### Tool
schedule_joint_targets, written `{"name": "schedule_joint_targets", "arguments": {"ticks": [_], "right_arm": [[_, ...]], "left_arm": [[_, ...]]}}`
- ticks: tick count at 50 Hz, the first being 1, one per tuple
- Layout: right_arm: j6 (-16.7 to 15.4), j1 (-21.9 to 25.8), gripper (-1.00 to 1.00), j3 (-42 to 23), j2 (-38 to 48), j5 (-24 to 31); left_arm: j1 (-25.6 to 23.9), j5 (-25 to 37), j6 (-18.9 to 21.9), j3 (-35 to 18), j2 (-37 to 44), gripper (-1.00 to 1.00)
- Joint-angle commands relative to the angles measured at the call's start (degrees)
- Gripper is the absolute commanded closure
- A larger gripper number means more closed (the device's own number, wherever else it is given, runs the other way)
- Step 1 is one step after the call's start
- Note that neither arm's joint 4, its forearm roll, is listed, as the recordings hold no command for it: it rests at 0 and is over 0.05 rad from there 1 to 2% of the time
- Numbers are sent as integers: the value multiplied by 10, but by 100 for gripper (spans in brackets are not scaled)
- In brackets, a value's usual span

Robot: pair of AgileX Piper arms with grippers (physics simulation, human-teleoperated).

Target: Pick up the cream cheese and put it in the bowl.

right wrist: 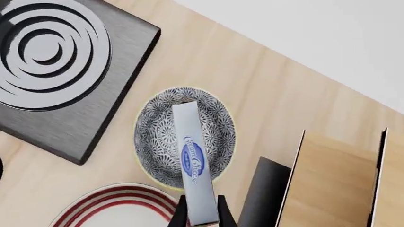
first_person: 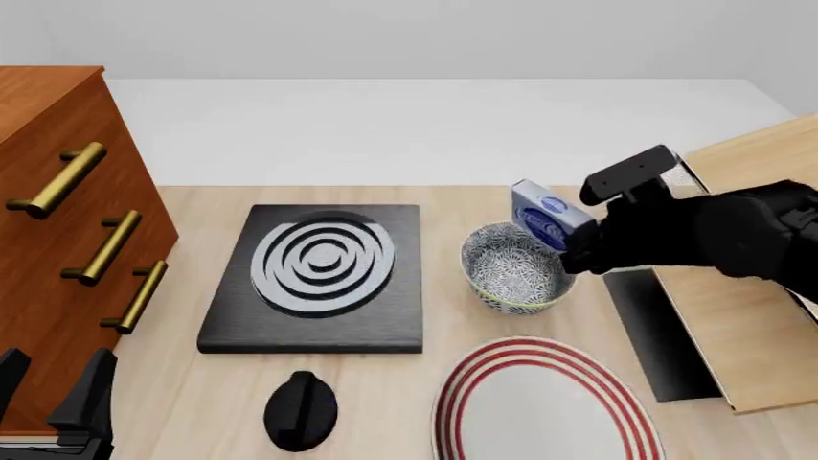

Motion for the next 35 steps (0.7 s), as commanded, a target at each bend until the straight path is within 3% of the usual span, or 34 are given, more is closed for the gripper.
{"name": "schedule_joint_targets", "arguments": {"ticks": [1,35], "right_arm": [[22,-11,100,12,38,-42],[54,-3,100,-14,151,-113]], "left_arm": [[0,0,0,0,0,-100],[0,0,0,0,0,-100]]}}
